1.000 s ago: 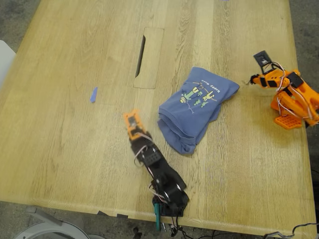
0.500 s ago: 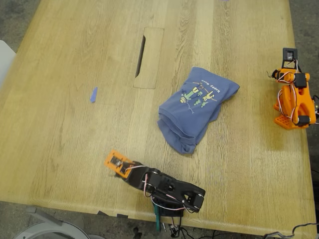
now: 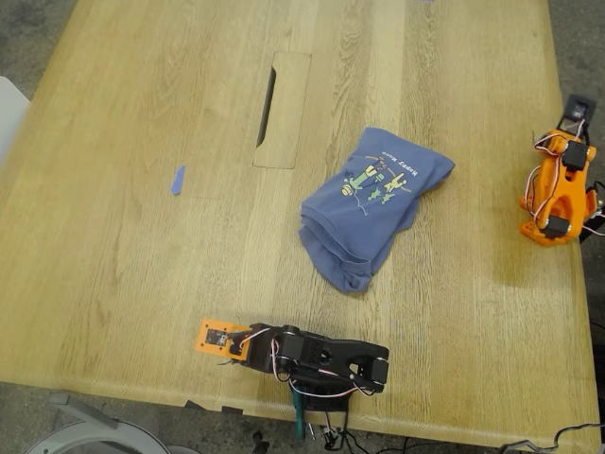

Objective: Fold a T-shirt

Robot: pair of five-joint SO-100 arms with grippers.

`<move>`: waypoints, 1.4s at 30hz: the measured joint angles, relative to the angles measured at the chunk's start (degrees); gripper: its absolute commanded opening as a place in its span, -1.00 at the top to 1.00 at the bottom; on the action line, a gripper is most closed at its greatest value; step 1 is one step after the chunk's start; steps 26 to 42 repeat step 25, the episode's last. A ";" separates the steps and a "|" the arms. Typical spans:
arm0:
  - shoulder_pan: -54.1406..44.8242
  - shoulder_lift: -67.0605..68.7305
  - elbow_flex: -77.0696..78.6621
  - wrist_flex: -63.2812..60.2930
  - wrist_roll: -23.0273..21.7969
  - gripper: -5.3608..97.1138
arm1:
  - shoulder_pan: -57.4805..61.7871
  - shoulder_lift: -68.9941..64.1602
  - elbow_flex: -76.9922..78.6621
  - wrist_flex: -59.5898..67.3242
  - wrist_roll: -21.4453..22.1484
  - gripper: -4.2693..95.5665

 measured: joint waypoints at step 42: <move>-4.31 0.00 0.00 8.44 -4.66 0.90 | 6.86 0.00 0.00 7.03 -2.37 0.91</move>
